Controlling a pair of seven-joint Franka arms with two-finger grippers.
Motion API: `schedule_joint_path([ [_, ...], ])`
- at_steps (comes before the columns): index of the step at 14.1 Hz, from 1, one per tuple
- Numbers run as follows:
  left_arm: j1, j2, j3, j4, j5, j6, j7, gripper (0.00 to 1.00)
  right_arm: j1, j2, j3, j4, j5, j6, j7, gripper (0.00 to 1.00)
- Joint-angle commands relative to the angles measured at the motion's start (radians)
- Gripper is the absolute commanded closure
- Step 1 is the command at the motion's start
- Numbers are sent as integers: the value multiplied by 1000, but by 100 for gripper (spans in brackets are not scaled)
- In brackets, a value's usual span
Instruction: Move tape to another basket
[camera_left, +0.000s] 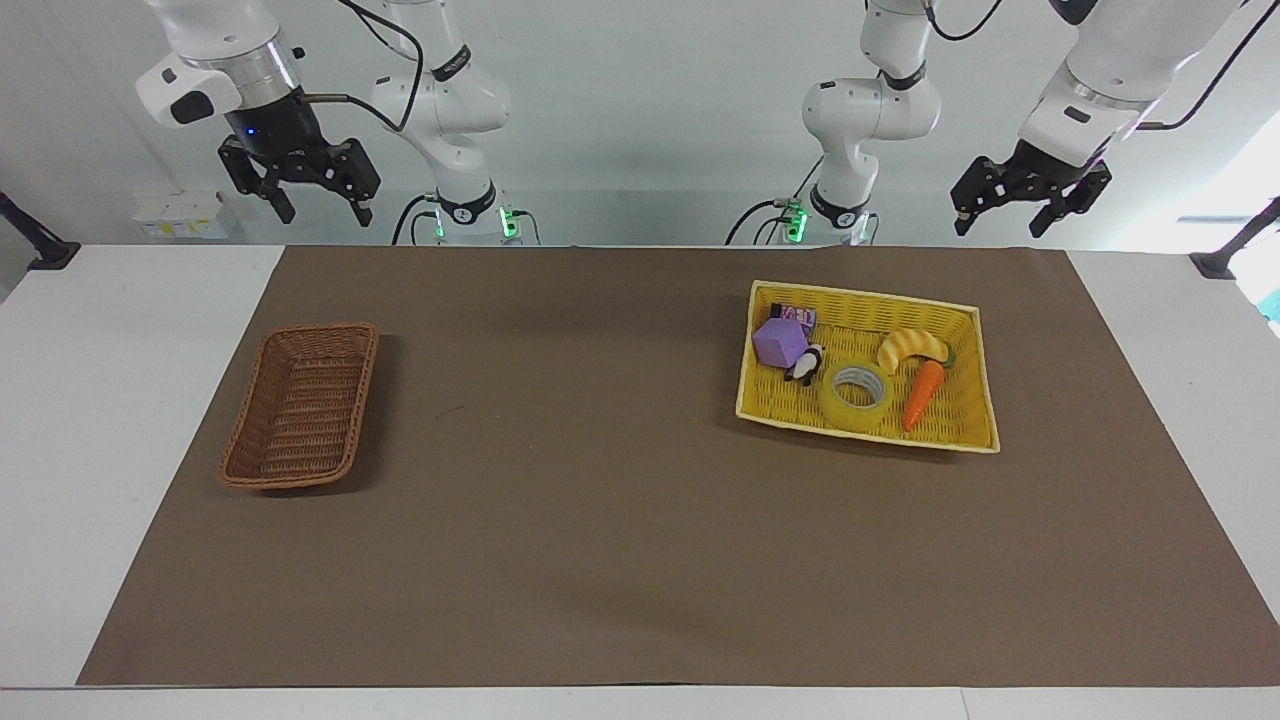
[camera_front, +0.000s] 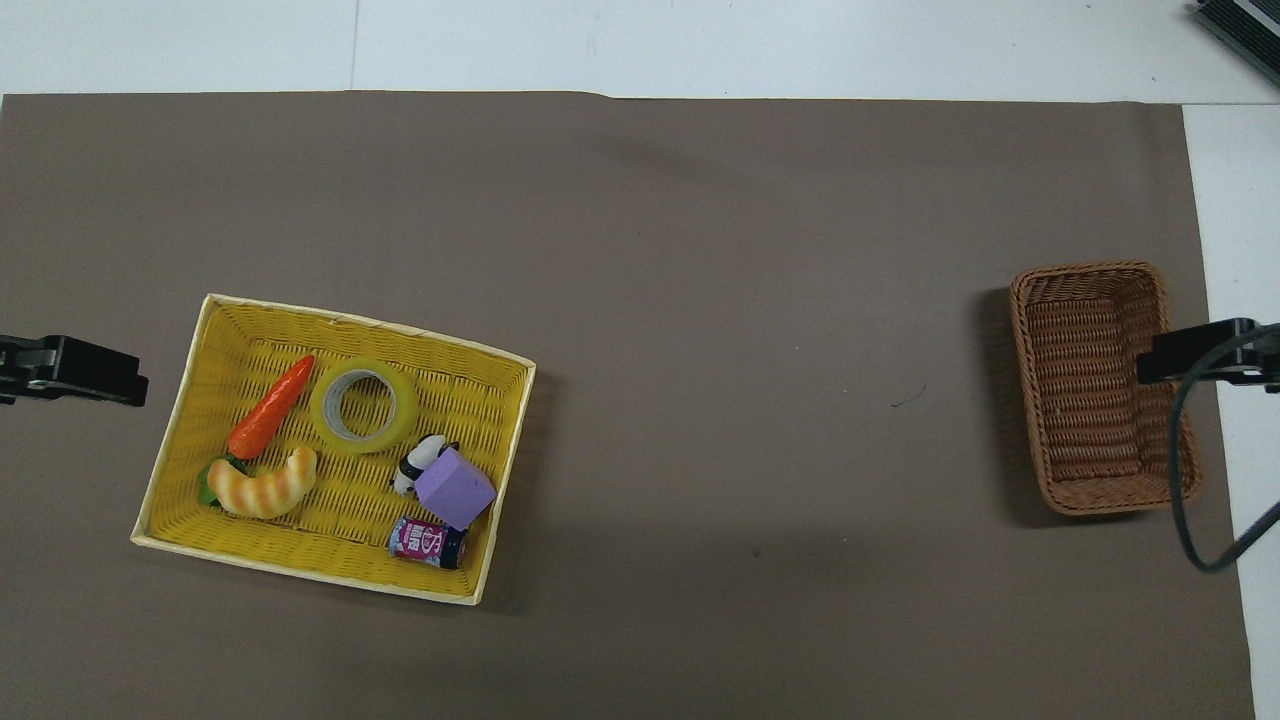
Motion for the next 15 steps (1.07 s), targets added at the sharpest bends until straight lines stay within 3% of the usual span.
schedule_joint_path([
  [1, -7, -28, -1, -56, -5, 58, -18, 0, -11, -14, 1, -9, 16, -3, -31, 0],
  [6, -10, -17, -3, -145, -5, 182, -89, 0, -11, -14, 1, -9, 16, -3, -33, 0],
  [12, -10, -7, -3, -367, -6, 441, -130, 0, -11, -14, 1, -11, 16, -3, -33, 0],
  [15, -12, 42, -4, -409, -12, 509, -130, 10, -11, -14, 1, -9, 17, -3, -31, 0],
])
